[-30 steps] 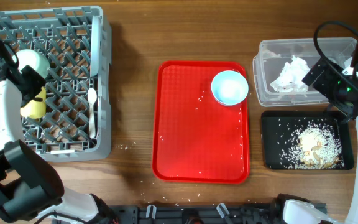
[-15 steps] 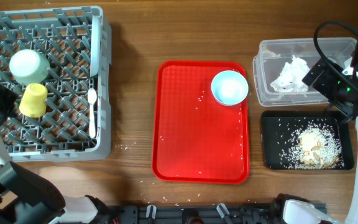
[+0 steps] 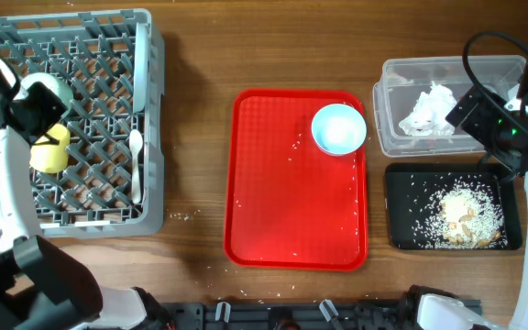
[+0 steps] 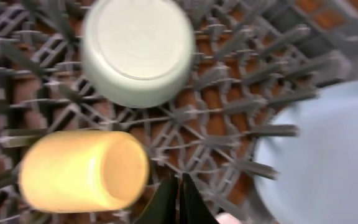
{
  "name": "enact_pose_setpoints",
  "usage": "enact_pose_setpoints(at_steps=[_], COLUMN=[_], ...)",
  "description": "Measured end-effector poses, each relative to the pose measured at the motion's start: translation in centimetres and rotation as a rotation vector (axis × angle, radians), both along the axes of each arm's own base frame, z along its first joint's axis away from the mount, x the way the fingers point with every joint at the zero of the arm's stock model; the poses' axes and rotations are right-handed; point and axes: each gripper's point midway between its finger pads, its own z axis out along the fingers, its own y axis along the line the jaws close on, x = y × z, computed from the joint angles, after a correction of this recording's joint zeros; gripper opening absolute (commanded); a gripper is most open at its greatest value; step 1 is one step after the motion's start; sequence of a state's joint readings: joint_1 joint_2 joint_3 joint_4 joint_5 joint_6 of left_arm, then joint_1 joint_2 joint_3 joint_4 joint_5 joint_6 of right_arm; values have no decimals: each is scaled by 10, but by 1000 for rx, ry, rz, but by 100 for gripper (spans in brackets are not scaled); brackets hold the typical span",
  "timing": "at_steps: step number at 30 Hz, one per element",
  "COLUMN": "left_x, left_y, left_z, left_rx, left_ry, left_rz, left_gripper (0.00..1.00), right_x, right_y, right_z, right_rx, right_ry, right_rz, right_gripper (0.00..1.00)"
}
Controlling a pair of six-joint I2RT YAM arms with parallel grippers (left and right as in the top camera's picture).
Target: Sort waste into correct bins and load items into the dishwasher rack
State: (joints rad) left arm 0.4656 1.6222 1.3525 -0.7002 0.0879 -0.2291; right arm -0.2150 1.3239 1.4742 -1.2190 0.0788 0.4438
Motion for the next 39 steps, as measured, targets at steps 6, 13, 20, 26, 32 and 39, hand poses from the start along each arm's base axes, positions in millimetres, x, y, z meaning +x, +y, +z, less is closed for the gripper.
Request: enact_pose_setpoints(at_steps=[6, 13, 20, 26, 32, 39], left_x=[-5, -11, -18, -24, -40, -87], left_y=[11, 8, 14, 25, 36, 68], left_z=[-25, -47, -58, -54, -49, -51], left_rx=[19, -15, 13, 74, 115, 66], left_ry=[84, 159, 216, 242, 280, 356], left_rz=[36, 30, 53, 97, 165, 336], left_gripper=[4, 4, 4, 4, 4, 4], right_x=[0, 0, 0, 0, 0, 0], right_y=[0, 0, 0, 0, 0, 0], right_z=[0, 0, 0, 0, 0, 0], right_rx=[0, 0, 0, 0, 0, 0], right_ry=[0, 0, 0, 0, 0, 0], right_rz=[0, 0, 0, 0, 0, 0], right_gripper=[100, 100, 100, 100, 100, 100])
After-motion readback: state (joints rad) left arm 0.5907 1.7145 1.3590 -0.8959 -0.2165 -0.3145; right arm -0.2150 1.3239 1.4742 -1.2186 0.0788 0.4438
